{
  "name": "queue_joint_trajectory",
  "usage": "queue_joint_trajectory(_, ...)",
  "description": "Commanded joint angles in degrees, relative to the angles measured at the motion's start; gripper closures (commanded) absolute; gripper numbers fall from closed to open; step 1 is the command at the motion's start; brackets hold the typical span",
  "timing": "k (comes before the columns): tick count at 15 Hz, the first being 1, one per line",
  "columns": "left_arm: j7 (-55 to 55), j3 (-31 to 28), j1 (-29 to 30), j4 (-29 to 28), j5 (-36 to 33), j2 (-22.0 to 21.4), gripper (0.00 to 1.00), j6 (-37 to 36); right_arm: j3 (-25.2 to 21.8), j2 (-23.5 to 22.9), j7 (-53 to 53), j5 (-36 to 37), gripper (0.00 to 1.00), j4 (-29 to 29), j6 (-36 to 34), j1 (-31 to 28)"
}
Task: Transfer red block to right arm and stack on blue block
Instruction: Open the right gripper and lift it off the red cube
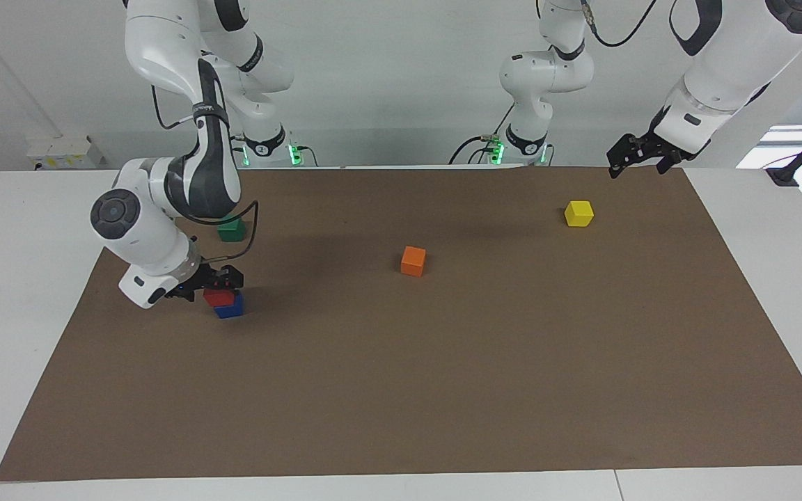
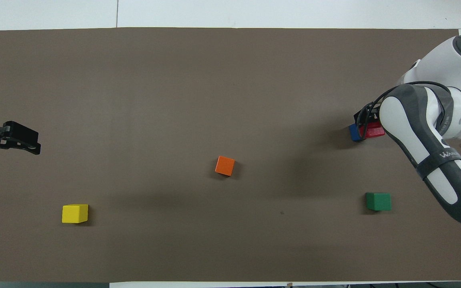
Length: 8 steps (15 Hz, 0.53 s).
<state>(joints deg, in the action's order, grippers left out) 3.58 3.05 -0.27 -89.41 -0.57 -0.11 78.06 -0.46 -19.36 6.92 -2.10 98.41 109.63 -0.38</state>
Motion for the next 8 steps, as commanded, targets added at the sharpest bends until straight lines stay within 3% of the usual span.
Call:
queue_joint_trajectory(1, -0.76, -0.15, -0.26, -0.07, -0.92, -0.24, 0.00, -0.72, 0.64, 3.44, -2.17, -1.93, 0.00, -0.14, -1.25, -0.32)
queue_joint_trajectory(8, -0.94, 0.02, -0.44, 0.90, -1.01, -0.24, 0.00, 1.21, 0.02, 13.55, -1.74, -2.21, 0.00, -2.86, -11.25, -1.28)
